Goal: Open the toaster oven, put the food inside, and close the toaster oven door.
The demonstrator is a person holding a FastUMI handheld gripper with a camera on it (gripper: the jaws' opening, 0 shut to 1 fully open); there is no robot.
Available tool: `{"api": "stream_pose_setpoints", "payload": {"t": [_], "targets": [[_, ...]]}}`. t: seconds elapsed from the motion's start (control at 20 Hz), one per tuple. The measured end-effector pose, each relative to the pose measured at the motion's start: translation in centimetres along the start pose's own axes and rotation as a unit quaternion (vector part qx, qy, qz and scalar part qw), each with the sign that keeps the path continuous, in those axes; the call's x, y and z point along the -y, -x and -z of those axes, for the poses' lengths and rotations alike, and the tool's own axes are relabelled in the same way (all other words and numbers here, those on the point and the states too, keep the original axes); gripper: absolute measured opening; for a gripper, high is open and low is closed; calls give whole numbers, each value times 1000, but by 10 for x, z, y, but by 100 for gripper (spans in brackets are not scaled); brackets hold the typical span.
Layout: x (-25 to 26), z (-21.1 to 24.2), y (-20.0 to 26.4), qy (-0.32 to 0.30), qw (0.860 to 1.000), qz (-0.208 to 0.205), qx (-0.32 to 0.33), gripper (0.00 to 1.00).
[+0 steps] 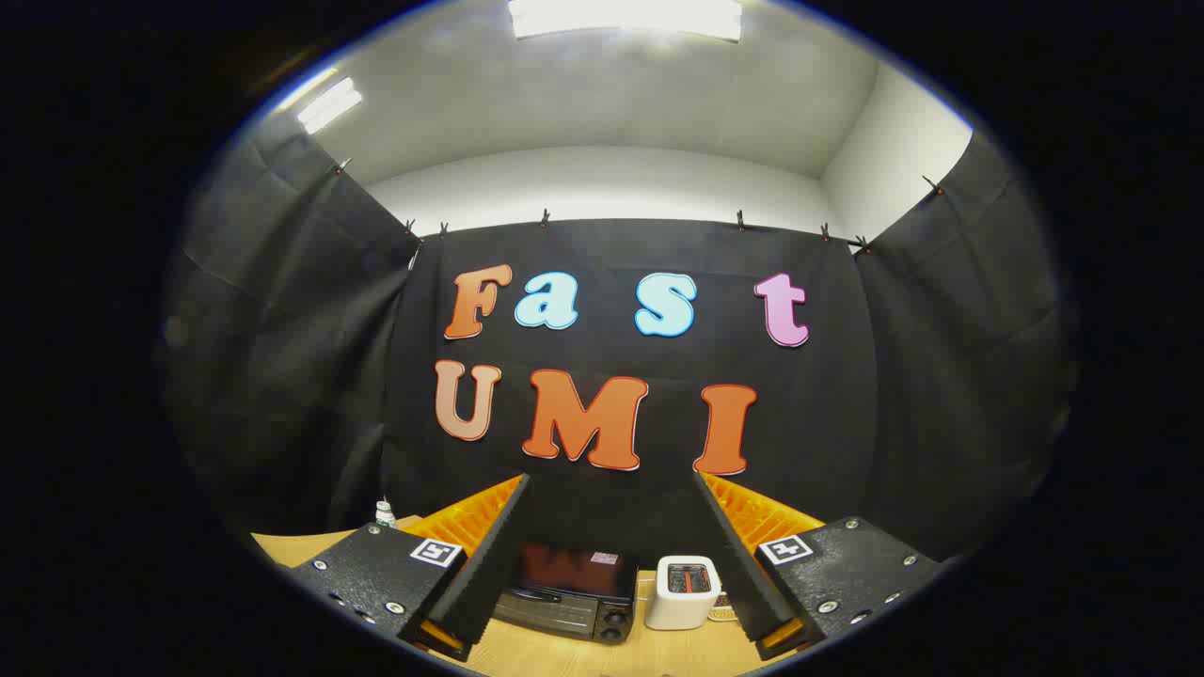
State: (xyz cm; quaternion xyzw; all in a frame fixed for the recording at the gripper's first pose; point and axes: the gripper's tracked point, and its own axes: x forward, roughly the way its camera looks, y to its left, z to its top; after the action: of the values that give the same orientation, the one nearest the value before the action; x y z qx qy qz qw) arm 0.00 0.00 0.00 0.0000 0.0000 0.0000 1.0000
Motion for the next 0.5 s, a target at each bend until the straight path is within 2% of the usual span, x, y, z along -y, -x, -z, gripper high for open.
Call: {"api": "stream_pose_setpoints", "payload": {"t": [0.5], "targets": [[-21,-15,-12,-1,1000,1,11,99]]}}
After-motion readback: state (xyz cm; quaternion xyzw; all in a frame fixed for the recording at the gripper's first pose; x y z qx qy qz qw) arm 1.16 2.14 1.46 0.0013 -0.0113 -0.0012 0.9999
